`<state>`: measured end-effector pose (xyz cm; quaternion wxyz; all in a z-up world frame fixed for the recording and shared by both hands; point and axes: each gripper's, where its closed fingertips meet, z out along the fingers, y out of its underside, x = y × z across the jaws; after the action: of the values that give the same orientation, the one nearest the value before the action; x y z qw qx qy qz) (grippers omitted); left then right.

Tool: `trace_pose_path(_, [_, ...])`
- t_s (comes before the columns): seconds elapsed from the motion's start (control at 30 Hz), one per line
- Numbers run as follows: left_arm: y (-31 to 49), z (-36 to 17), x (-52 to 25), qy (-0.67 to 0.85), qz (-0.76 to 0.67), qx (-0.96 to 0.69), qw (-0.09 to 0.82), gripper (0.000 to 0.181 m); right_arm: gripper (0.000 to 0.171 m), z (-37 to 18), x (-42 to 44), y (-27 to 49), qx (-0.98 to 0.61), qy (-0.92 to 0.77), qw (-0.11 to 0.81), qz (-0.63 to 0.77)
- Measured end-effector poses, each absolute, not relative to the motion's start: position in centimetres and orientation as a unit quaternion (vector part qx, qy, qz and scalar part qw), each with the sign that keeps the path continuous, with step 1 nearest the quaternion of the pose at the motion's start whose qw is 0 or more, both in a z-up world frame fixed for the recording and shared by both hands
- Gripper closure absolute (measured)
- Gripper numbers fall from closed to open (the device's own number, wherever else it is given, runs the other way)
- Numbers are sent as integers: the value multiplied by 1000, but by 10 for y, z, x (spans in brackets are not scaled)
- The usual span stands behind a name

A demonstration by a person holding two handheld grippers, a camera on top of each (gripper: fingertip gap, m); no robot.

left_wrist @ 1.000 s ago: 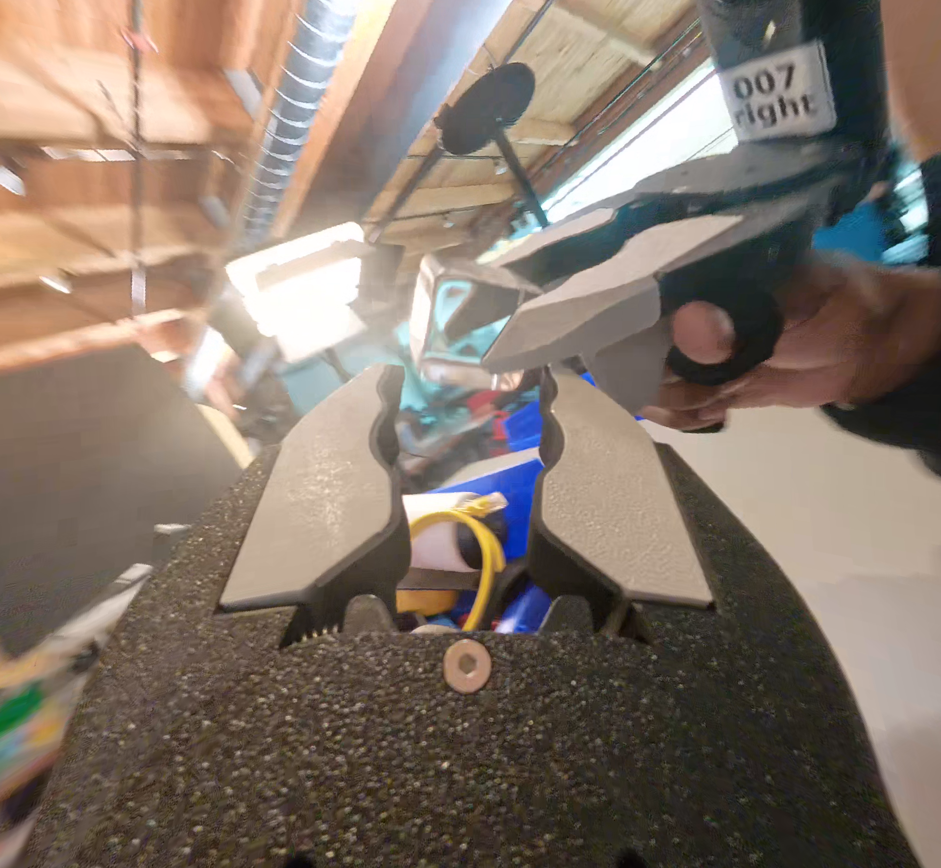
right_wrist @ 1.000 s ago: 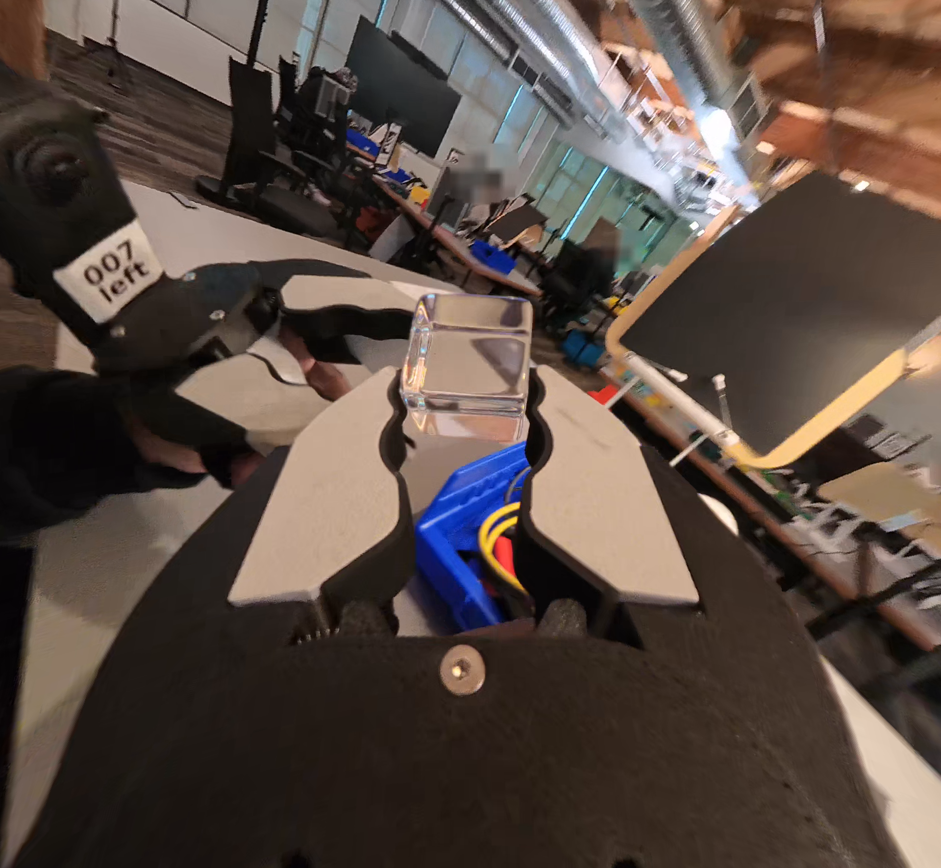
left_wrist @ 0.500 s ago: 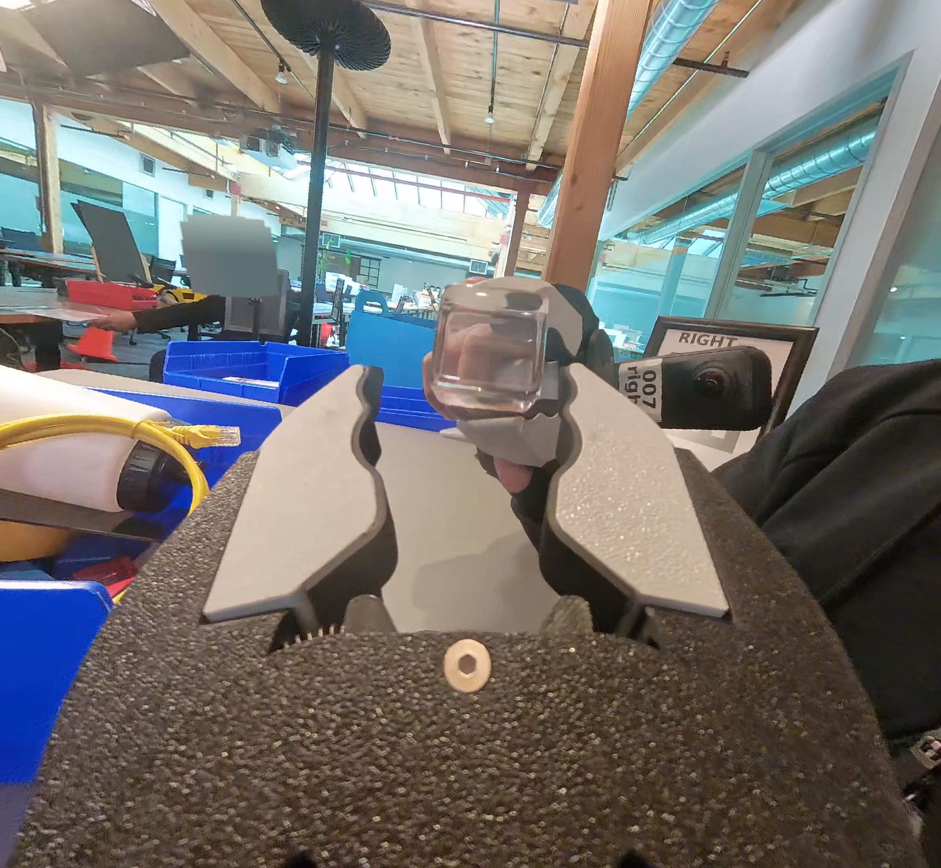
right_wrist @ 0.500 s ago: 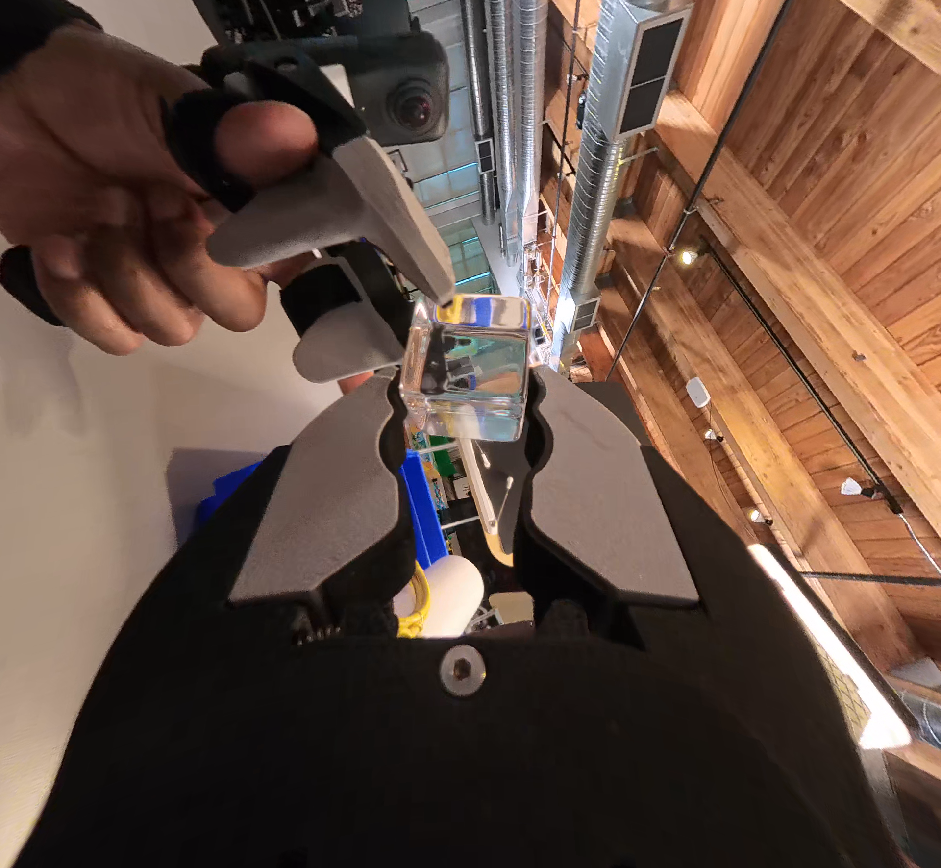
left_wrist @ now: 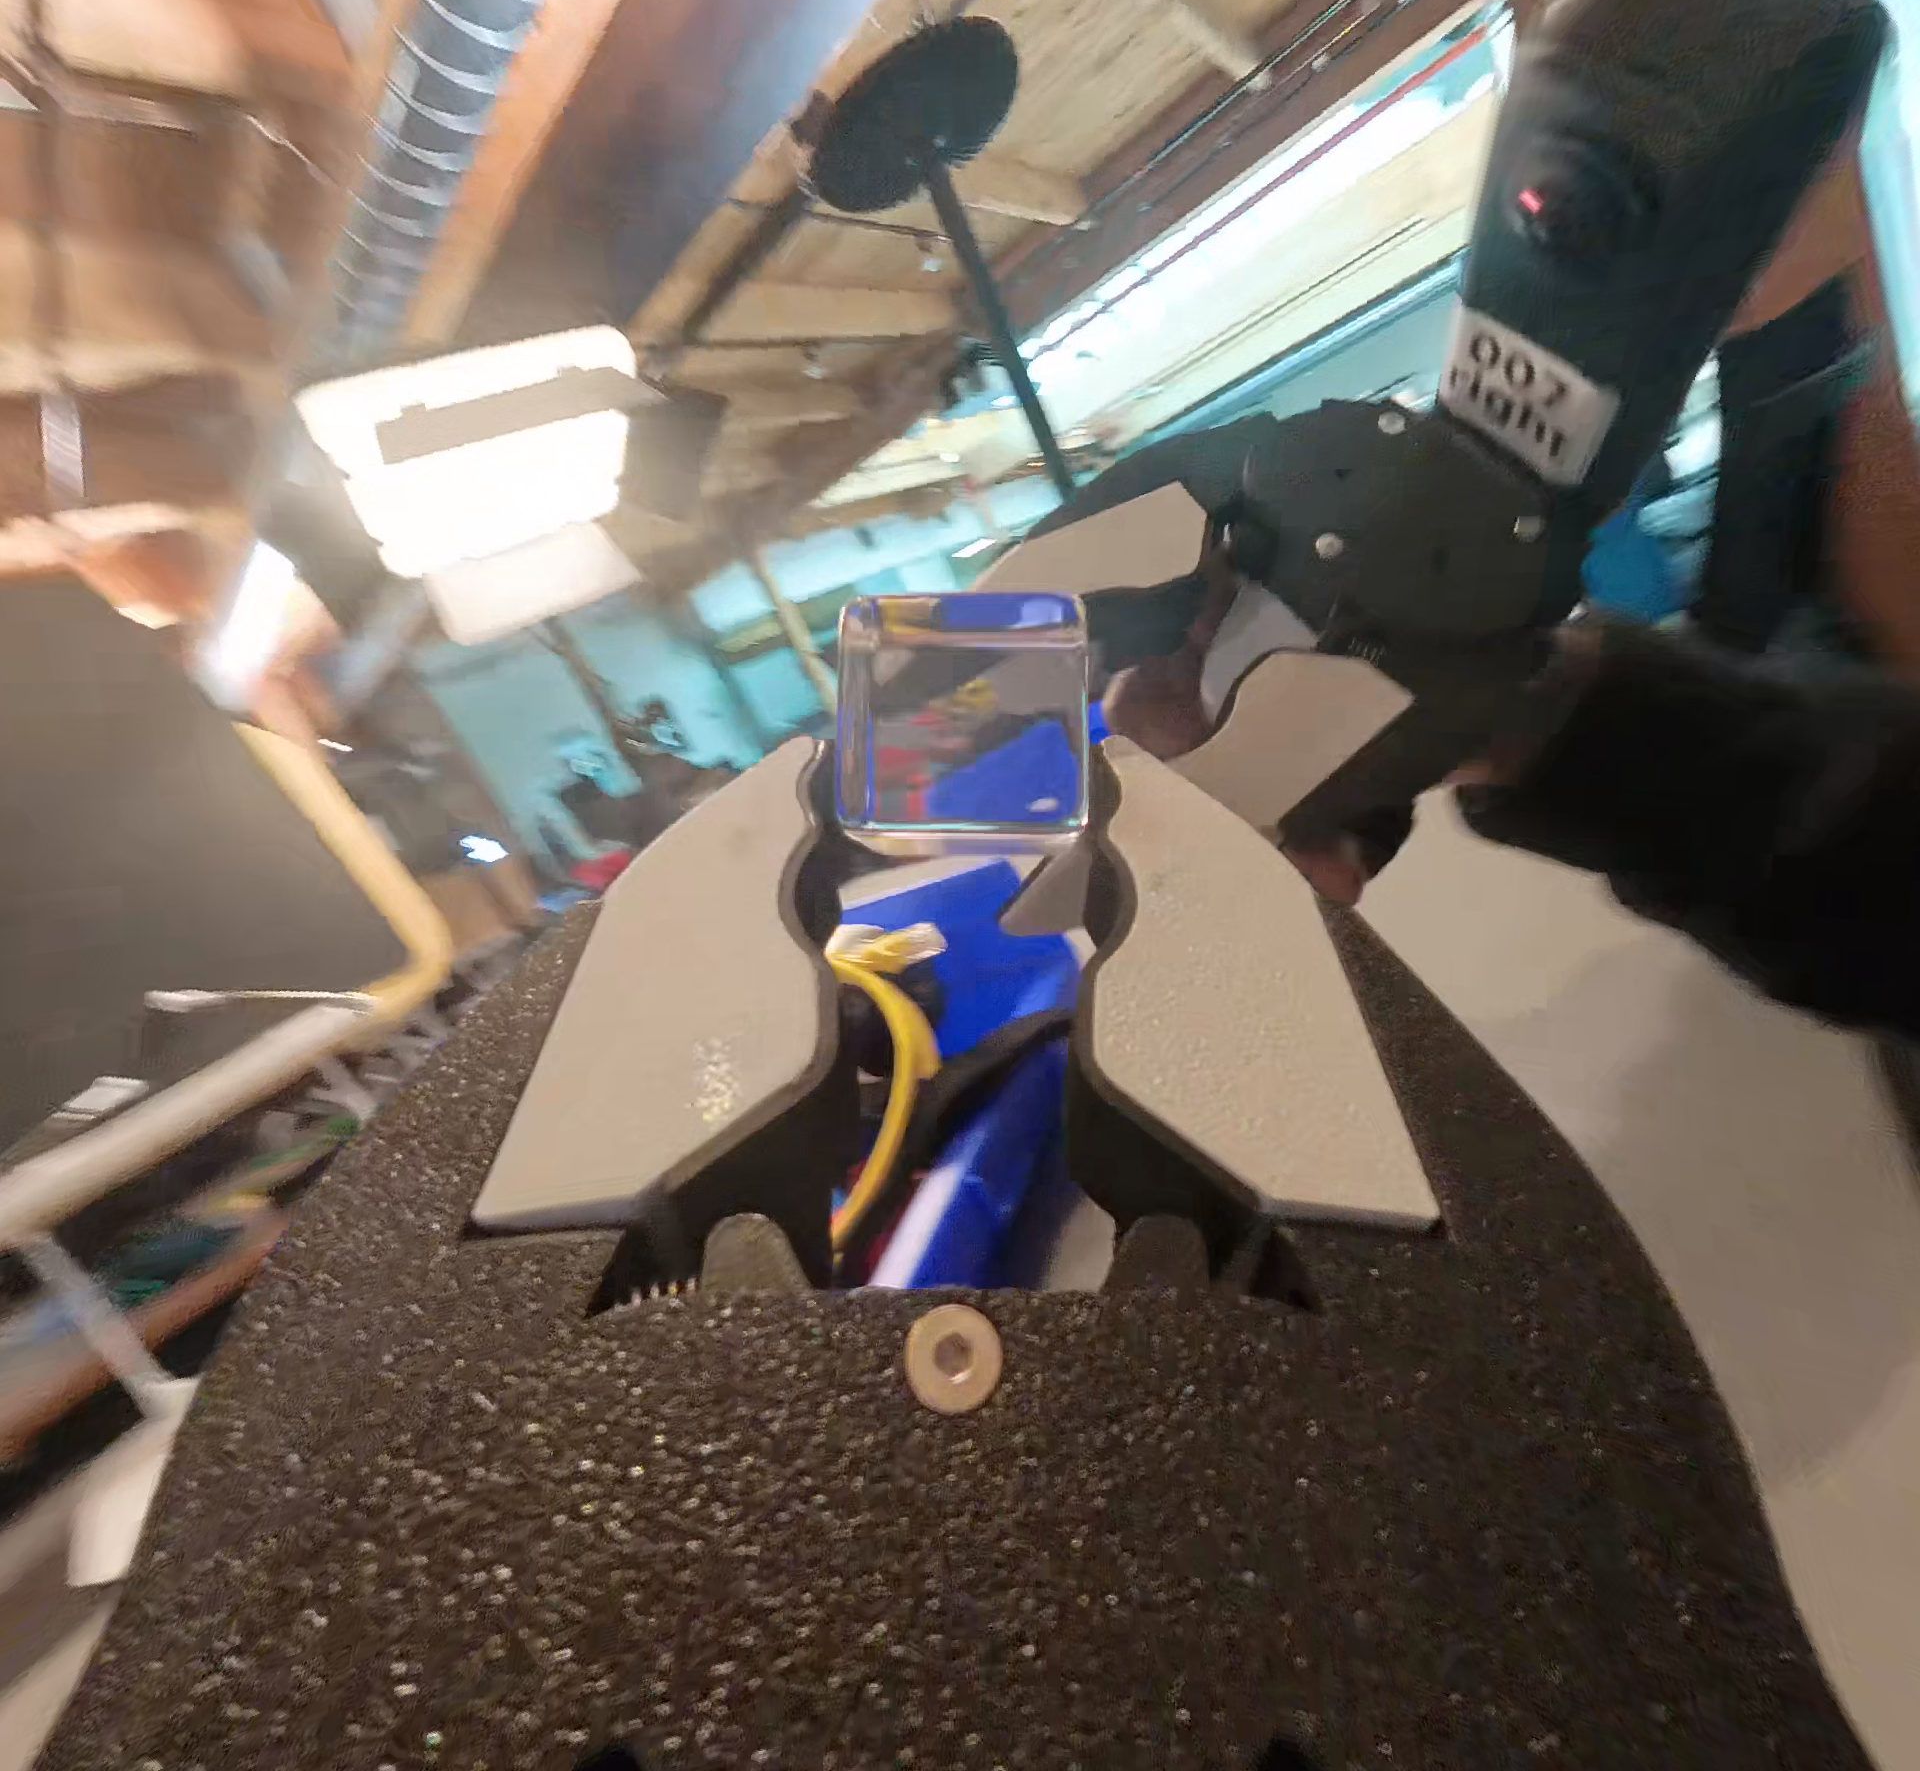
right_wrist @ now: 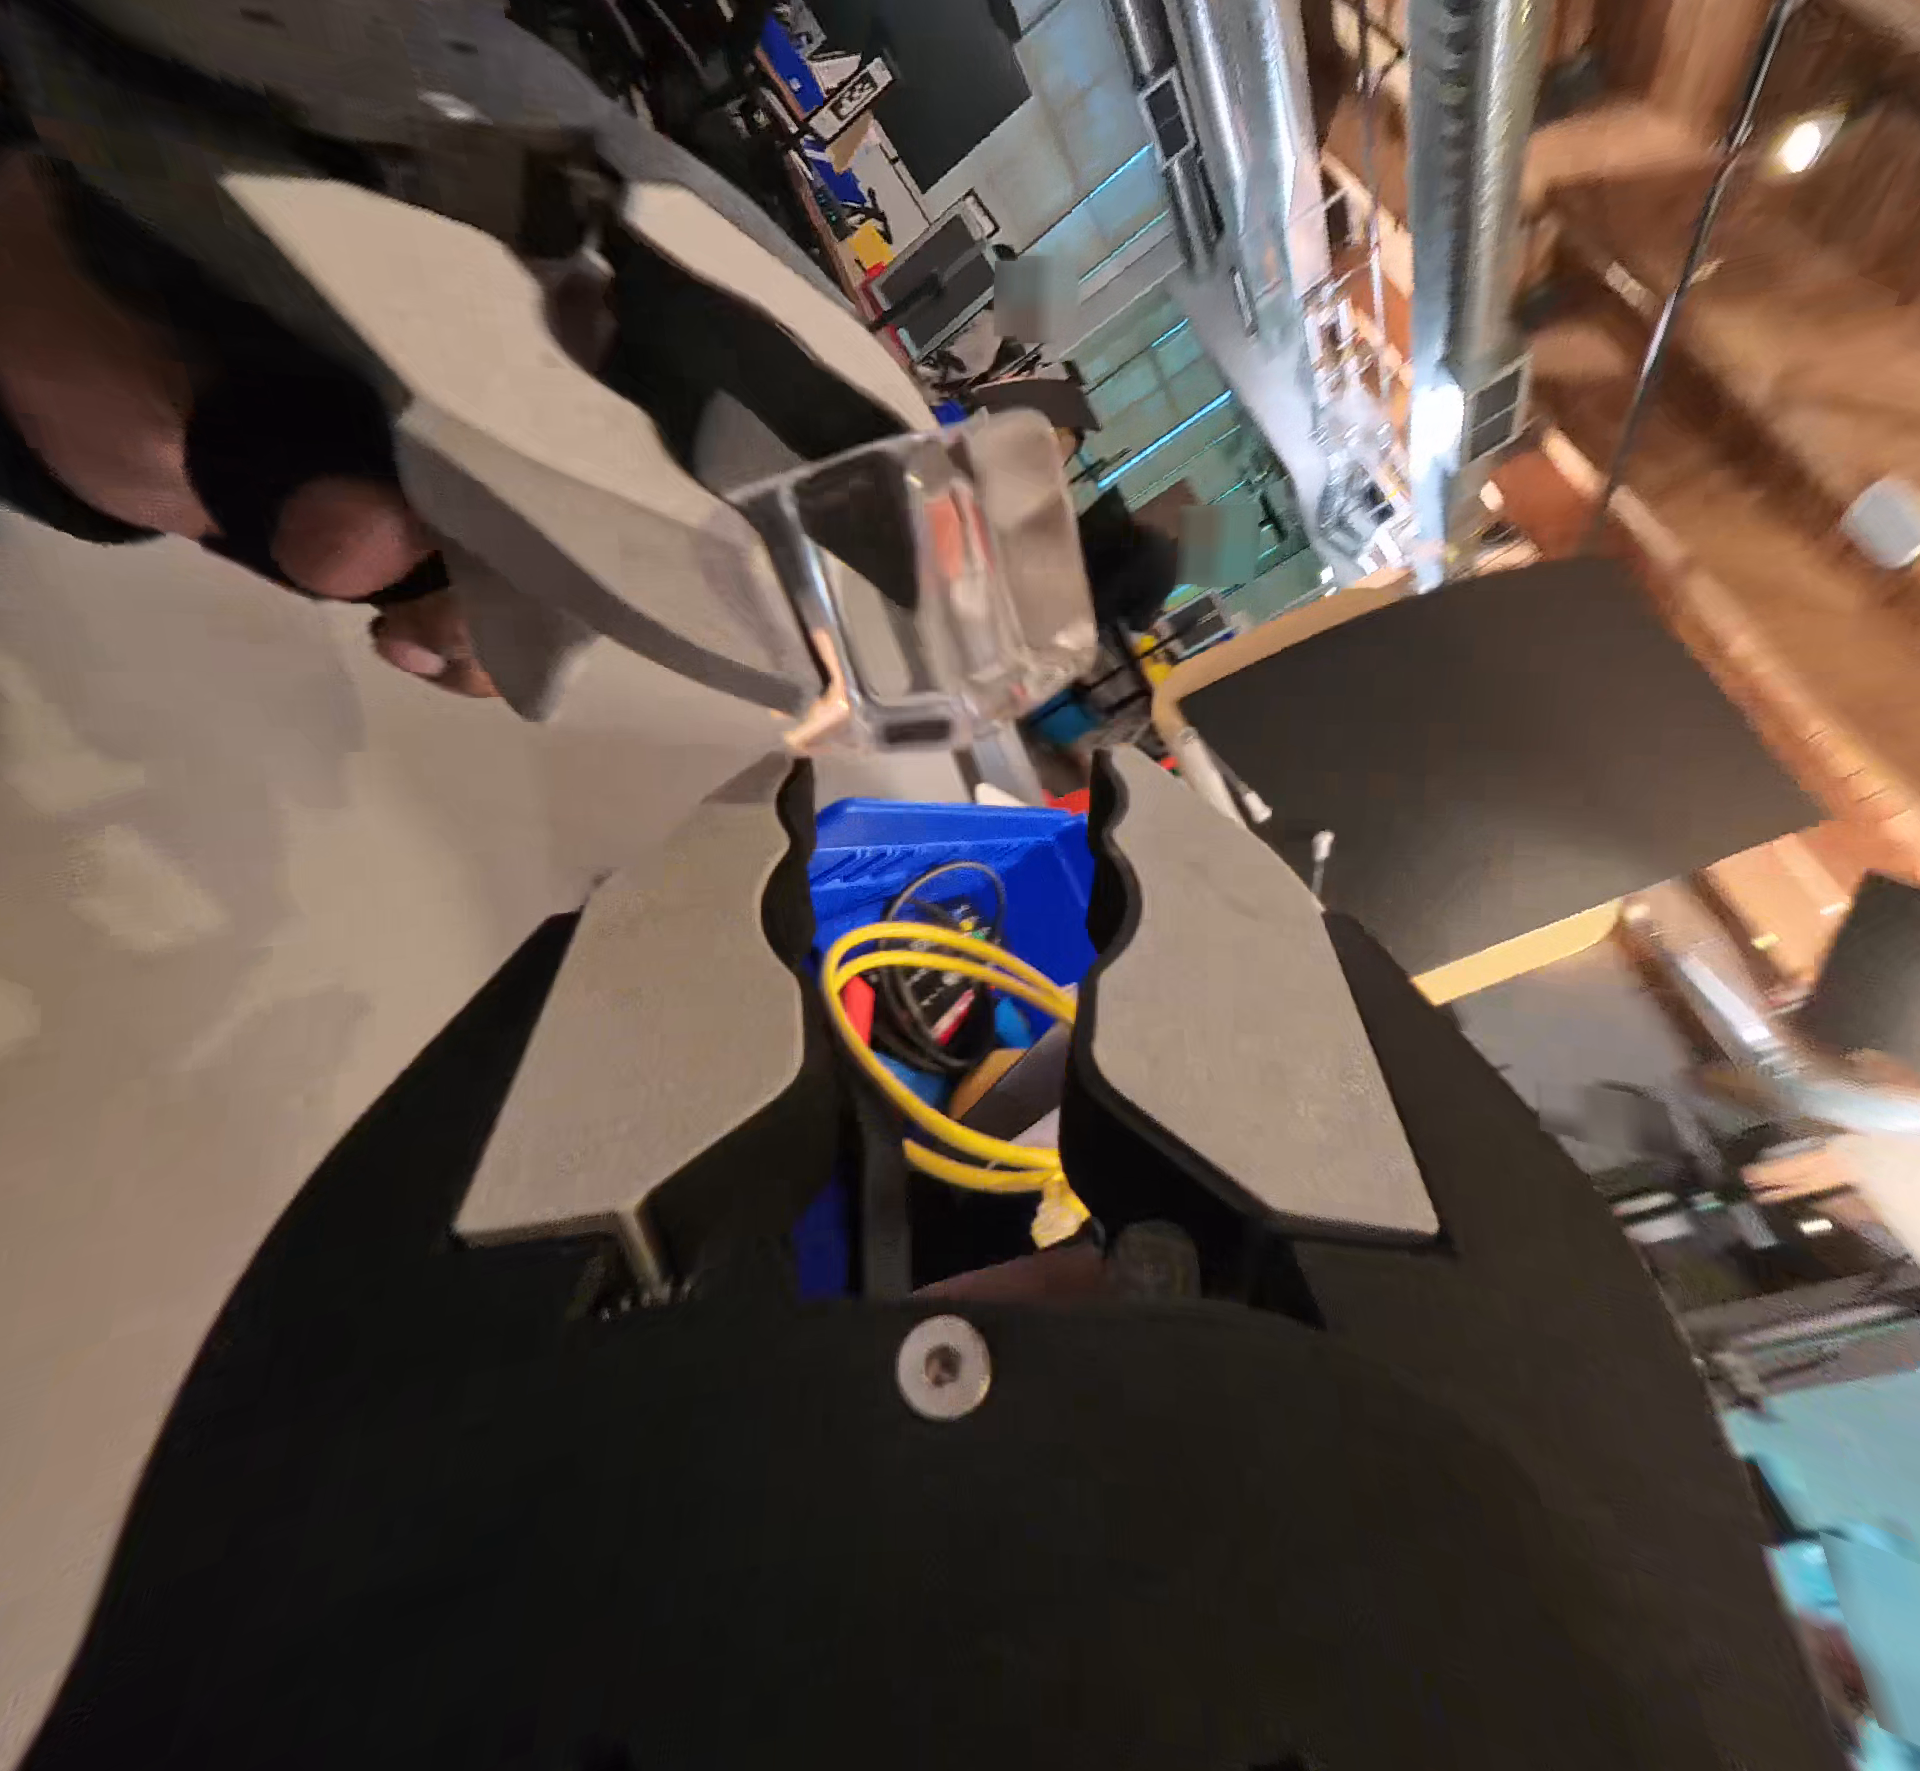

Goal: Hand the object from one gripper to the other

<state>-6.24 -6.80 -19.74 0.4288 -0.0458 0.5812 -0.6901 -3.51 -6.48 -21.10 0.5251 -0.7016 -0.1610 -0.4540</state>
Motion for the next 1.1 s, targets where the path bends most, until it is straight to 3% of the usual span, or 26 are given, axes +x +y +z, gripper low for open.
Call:
trace_pose_path(0.03, [-66, -196, -62, 575, -674, -41, 463, 136, 123, -210, -32, -69, -709, -143, 537, -434])
trace_pose_path(0.17, [-54, -186, -62, 532, -636, -40, 558, 136, 126, -205, -19, -88, -735, -54, 593, -325])
trace_pose_path(0.37, [-47, -180, -65, 501, -610, -34, 613, 135, 116, -197, -47, -84, -716, -14, 695, -64])
trace_pose_path(0.6, [-58, -190, -63, 517, -556, -3, 651, 136, 104, -203, -61, -54, -712, -3, 702, -6])
trace_pose_path(0.77, [-60, -195, -59, 529, -545, -5, 650, 135, 121, -202, -65, -46, -700, -12, 714, -13])
trace_pose_path(0.97, [-63, -206, -48, 585, -627, -64, 511, 127, 125, -195, -50, -55, -687, -59, 689, -223])
trace_pose_path(1.1, [-67, -216, -48, 622, -703, -110, 326, 120, 125, -184, -41, -69, -649, -81, 668, -356])
